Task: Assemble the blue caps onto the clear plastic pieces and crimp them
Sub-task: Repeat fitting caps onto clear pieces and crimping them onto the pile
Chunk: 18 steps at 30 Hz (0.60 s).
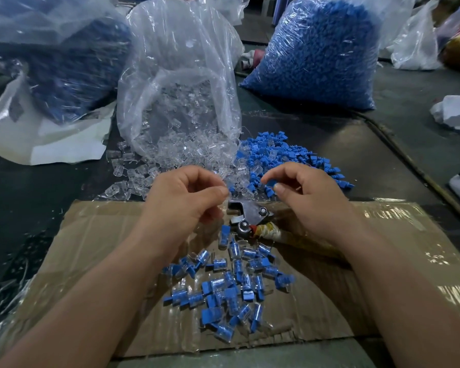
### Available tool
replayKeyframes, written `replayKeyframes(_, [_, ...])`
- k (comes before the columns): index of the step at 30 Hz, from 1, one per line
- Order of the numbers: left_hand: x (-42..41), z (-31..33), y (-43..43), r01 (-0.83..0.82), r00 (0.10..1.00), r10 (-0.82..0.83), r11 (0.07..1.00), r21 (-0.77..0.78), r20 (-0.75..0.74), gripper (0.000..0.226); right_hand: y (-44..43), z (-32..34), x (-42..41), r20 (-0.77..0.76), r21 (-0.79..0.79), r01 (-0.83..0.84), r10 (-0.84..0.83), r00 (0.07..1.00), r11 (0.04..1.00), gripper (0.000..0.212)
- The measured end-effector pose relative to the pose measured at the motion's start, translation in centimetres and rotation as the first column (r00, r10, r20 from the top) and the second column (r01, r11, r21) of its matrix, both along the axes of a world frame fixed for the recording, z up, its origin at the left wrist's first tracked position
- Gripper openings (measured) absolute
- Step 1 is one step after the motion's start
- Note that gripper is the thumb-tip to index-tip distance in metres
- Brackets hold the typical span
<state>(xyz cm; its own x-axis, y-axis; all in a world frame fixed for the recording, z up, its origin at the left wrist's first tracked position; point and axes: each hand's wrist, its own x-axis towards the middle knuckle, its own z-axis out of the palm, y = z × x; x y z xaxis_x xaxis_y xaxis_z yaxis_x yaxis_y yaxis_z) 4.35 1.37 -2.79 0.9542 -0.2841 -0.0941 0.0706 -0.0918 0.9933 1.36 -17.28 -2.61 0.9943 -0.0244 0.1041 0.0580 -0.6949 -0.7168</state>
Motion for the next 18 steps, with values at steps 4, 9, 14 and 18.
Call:
replayKeyframes(4, [-0.2,0.2,-0.1,0.038,0.998,-0.040,0.999,-0.038,-0.056,0.010,0.3,0.4,-0.4,0.000,0.207,0.012,-0.013,1.000,0.978,0.026])
replayKeyframes(9, [-0.3,0.4,-0.2,0.046,0.993,-0.056,0.994,-0.094,-0.104,0.016,1.5,0.6,-1.0,0.100,0.275,-0.047,0.020,0.995,0.960,0.024])
replayKeyframes(14, [-0.4,0.3,-0.4,0.058,0.991,-0.072,0.991,-0.124,-0.112,0.015,2.3,0.5,-1.2,0.178,0.277,-0.095,0.046,0.983,0.956,0.031])
replayKeyframes(18, [-0.5,0.3,-0.5,0.078,0.992,-0.087,0.992,-0.100,-0.088,0.016,2.5,0.4,-1.1,0.202,0.224,-0.108,0.062,0.977,0.969,0.037])
